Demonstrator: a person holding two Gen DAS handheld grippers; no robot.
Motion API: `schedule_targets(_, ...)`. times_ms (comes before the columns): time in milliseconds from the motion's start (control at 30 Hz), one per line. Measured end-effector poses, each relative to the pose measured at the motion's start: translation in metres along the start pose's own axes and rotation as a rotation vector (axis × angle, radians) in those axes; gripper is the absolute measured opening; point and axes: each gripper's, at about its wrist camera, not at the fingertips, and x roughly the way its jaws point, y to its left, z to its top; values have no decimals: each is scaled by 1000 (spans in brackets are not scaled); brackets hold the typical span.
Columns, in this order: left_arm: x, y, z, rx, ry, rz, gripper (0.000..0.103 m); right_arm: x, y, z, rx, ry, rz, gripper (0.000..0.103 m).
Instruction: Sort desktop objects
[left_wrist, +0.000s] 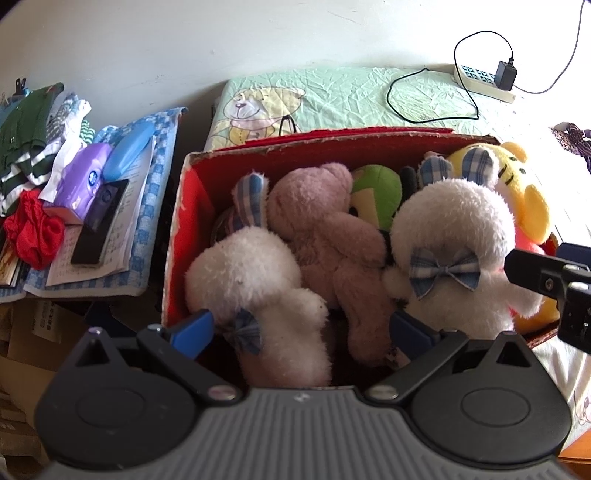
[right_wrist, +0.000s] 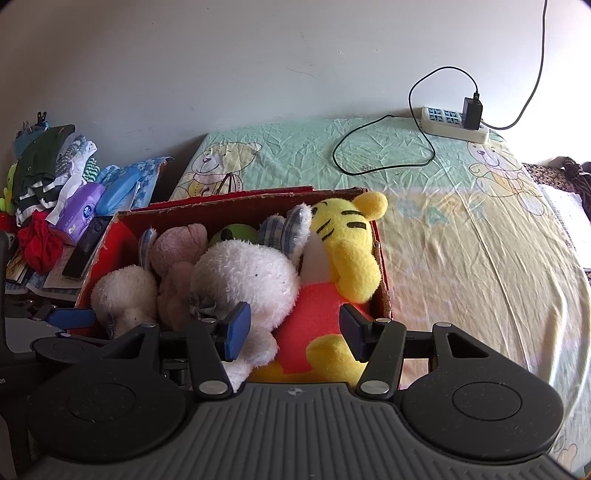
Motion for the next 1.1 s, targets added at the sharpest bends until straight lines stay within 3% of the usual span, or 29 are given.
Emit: schedule_targets(1100,8,0,1,3,30,33,102,5,1,-3,-15,10,-11,61)
